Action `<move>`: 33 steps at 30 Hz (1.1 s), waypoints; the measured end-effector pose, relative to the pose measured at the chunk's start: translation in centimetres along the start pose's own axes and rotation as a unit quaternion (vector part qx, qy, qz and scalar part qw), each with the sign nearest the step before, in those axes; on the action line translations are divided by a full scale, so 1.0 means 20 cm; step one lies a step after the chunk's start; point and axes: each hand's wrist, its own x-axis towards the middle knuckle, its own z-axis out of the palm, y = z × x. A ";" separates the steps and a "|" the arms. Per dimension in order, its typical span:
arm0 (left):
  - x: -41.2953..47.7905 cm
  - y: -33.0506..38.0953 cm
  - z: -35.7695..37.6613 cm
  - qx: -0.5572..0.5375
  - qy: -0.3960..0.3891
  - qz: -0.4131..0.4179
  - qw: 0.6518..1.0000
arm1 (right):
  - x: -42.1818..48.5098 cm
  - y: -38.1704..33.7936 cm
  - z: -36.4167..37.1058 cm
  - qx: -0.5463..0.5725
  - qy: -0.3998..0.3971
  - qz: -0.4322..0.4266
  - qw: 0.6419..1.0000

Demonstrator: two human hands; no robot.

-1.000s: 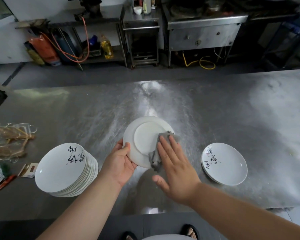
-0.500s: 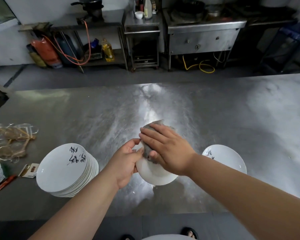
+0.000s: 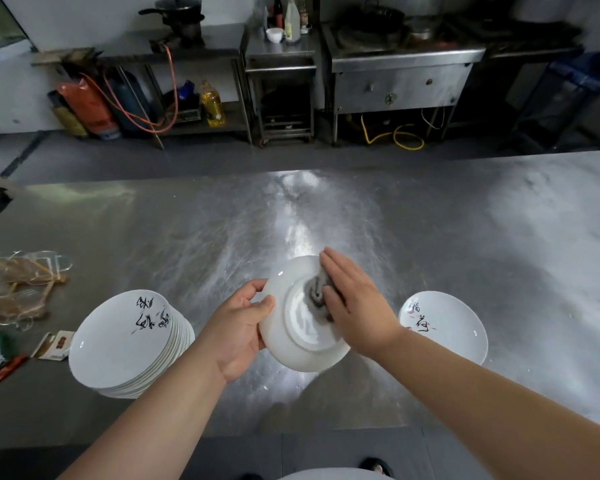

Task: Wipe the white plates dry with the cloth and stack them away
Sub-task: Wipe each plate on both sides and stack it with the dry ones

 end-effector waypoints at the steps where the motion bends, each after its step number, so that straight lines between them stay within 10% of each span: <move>1: 0.00 0.00 -0.01 -0.012 0.005 0.000 1.000 | -0.06 0.02 0.01 0.036 -0.010 0.055 0.998; 9: 0.00 -0.04 0.03 -0.010 -0.019 -0.017 1.000 | 0.04 0.00 -0.03 -0.081 0.007 -0.033 0.996; 18: 0.06 0.01 0.00 -0.083 0.026 0.013 0.996 | -0.20 -0.03 0.04 0.065 -0.067 0.146 0.985; 33: 0.06 -0.02 0.09 -0.194 0.063 0.008 0.979 | -0.15 -0.03 0.05 -0.004 -0.004 0.058 0.998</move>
